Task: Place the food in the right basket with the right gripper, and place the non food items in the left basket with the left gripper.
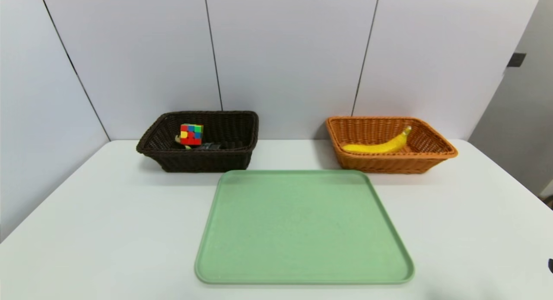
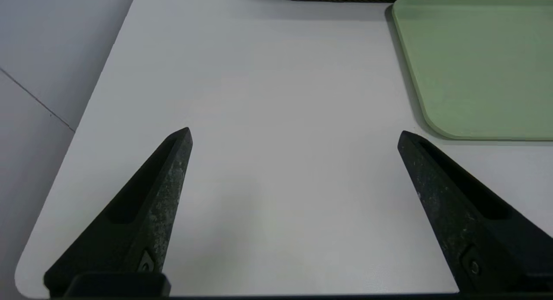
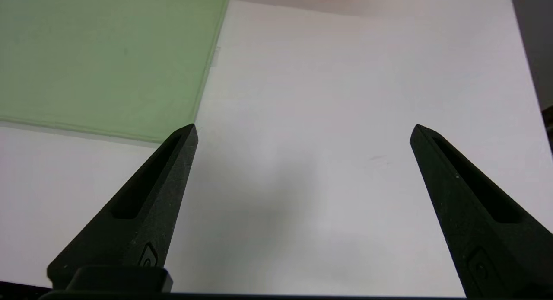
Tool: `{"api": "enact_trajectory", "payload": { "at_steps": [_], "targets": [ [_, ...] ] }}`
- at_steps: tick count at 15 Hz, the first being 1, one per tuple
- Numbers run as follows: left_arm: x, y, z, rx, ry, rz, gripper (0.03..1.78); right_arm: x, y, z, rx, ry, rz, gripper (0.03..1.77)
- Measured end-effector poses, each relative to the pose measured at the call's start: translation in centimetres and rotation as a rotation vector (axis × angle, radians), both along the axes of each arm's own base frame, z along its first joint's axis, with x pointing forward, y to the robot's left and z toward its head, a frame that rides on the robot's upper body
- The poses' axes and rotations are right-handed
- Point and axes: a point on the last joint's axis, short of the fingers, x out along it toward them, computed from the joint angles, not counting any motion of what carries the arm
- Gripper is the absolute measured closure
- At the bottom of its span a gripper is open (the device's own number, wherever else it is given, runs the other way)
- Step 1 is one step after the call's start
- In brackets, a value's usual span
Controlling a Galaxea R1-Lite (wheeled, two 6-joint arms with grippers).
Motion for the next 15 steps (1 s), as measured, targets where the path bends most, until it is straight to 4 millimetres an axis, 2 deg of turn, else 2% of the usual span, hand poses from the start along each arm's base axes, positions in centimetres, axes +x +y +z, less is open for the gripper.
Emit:
{"api": "enact_trajectory", "payload": {
  "at_steps": [4,6,8,10,12,15],
  "targets": [
    [-1.6,-0.1,-3.0,0.071,-0.046,-0.003,0.12,-3.9,-0.4,-2.6,-0.009,-0.112,-0.059,0.10],
    [-2.3,-0.2,-4.7,0.114,-0.074,-0.022,0.12,-5.3,-0.5,-3.7,-0.006,-0.184,-0.095,0.10],
    [-2.6,-0.3,-6.7,0.176,-0.094,-0.036,0.12,-6.4,-0.5,-4.7,-0.008,-0.256,-0.113,0.10],
    [-2.2,-0.3,-7.6,0.206,-0.138,-0.036,0.12,-7.6,-0.4,-6.0,-0.023,-0.321,-0.124,0.10],
    [-1.3,-0.3,-8.5,0.209,-0.195,-0.047,0.12,-7.8,-0.4,-7.6,-0.080,-0.375,-0.129,0.10],
    [0.5,-0.4,-9.9,0.228,-0.323,-0.069,0.12,-6.4,-0.4,-9.7,-0.125,-0.509,-0.124,0.10]
  ]
}}
